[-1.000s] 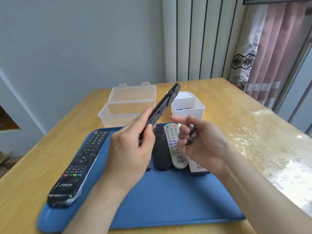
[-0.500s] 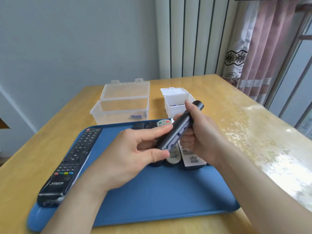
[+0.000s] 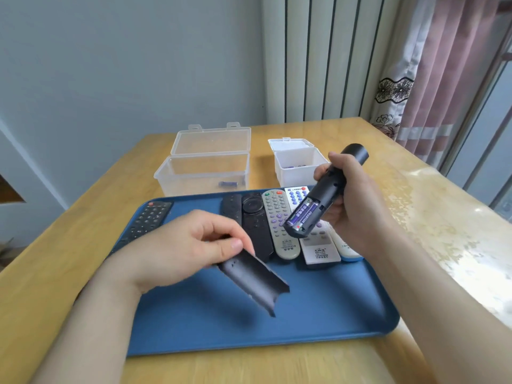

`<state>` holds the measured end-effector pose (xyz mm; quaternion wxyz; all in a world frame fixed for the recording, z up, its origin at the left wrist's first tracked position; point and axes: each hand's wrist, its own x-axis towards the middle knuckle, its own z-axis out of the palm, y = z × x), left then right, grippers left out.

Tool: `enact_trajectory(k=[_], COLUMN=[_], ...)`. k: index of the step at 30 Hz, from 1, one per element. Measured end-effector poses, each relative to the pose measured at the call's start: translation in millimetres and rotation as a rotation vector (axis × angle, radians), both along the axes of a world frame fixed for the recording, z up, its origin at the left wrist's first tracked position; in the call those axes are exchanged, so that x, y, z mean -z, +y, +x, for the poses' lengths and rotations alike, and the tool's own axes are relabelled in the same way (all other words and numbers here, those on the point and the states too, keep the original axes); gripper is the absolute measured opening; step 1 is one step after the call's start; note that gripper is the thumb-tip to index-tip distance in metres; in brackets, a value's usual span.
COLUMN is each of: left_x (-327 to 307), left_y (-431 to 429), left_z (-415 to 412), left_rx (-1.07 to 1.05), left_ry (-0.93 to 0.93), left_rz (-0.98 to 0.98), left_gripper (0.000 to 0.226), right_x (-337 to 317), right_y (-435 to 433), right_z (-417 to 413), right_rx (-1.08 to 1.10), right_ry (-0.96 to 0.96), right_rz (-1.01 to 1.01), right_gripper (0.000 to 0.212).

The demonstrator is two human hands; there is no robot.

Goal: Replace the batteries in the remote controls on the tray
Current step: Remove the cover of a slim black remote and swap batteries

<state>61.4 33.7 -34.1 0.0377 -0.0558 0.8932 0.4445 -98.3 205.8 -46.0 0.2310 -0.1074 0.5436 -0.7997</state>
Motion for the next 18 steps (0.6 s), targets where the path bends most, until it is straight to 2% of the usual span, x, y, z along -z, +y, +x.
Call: enact_trajectory(k=[2, 3, 5, 7, 8, 12, 15, 18], left_x=[3.2, 5.3, 5.9, 3.8, 4.3, 9.2, 10.0, 11.2], left_y=[6.7, 10.8, 19.4, 30.6, 35.8, 46.7, 50.6, 53.8], left_z=[-4.7, -8.1, -13.6, -15.8, -15.8, -17.8, -21.3, -24.9], left_rx=[0.034, -0.020, -0.226, -0.303, -0.267, -0.117, -0.217, -0.293], left_ry=[0.039, 0.134, 0.402, 0.548, 0.544, 0.381, 0.475, 0.554], left_rz=[-0.187, -0.237, -0.167, 0.015, 0.086, 0.298, 0.449, 0.513], left_gripper=[0.019, 0.018, 0.020, 0.018, 0.017, 0.039, 0.040, 0.039], right_x=[-1.4, -1.9, -1.6, -1.4, -0.7, 1.0, -0.2, 2.1], right_y=[-1.6, -2.8, -5.5, -7.3, -8.1, -11.5, -14.1, -20.0], right_z=[3.6, 5.9, 9.3, 12.2, 13.0, 14.7, 22.4, 31.9], right_rx=[-0.027, -0.044, -0.076, -0.089, -0.089, -0.069, -0.124, -0.227], right_ry=[0.007, 0.014, 0.027, 0.032, 0.031, 0.044, 0.063, 0.119], right_rz=[-0.005, 0.001, -0.001, 0.000, -0.010, -0.094, -0.156, -0.121], right_gripper=[0.035, 0.034, 0.034, 0.035, 0.035, 0.038, 0.045, 0.048])
